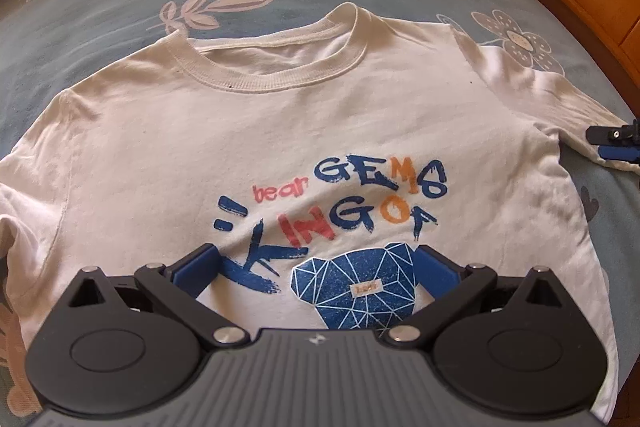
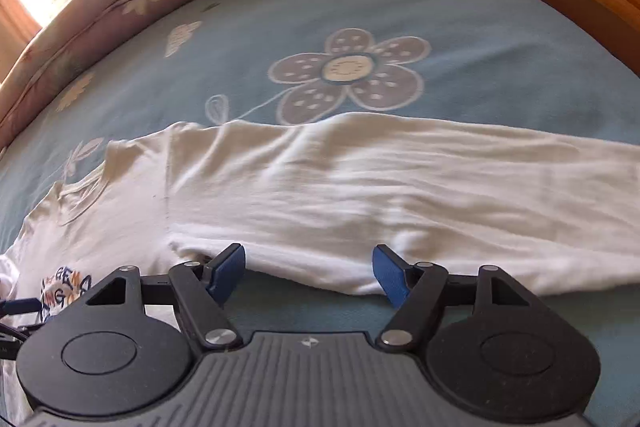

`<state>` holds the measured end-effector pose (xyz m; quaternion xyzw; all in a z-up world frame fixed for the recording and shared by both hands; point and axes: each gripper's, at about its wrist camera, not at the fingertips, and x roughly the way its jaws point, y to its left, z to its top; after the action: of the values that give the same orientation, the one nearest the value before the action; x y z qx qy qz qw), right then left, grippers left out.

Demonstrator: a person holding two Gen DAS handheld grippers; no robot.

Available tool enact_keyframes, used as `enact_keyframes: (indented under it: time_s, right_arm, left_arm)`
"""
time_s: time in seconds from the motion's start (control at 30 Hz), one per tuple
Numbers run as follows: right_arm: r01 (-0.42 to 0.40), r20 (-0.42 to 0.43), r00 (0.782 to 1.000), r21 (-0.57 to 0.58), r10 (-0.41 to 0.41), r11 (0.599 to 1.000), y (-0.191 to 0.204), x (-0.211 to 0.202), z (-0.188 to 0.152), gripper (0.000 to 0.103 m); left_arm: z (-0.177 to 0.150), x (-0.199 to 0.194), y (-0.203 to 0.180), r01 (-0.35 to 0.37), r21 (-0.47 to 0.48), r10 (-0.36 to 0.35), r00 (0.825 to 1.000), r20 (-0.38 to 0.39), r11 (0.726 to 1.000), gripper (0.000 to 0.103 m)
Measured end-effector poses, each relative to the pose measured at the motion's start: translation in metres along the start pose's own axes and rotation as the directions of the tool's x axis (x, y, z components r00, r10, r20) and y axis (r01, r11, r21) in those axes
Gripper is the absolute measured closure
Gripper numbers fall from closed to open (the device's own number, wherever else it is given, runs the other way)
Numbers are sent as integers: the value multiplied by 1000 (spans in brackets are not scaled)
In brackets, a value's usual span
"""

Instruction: Fold clothes

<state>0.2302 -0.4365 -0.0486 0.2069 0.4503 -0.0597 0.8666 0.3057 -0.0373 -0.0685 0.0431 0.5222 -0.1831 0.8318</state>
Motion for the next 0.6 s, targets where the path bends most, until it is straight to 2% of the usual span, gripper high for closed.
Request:
enact_keyframes:
  time_s: [0.07, 0.17, 0.23, 0.37, 0.53, 0.6]
  right_arm:
    - [27, 35, 999, -3, -27, 1000, 3, -6, 6, 23]
    - [-8, 88, 996, -21, 10, 1000, 15, -2, 16, 18]
    - [-1, 95, 995, -29, 4, 1000, 18, 8, 19, 17]
    - [101, 69, 992, 7, -101, 995, -9, 12, 2, 17]
    - [141, 96, 984, 71, -147, 988, -46, -24, -11, 15]
    - [197, 137, 970, 41, -201, 980, -49, -30, -5, 12]
  left_arm:
    - [2, 0, 0, -1, -3, 1, 1000, -1, 1000, 1]
    - [5, -1, -1, 0, -8, 0, 1000, 1, 1000, 1]
    - [9, -5, -4, 12, 7, -12, 1000, 15, 1000, 1]
    - [25, -10, -16, 34, 76, -38, 998, 45, 997, 1]
    - [61, -2, -40, 87, 183, -103, 991, 80, 979, 1]
    - [80, 3, -57, 127, 225, -152, 984, 95, 966, 1]
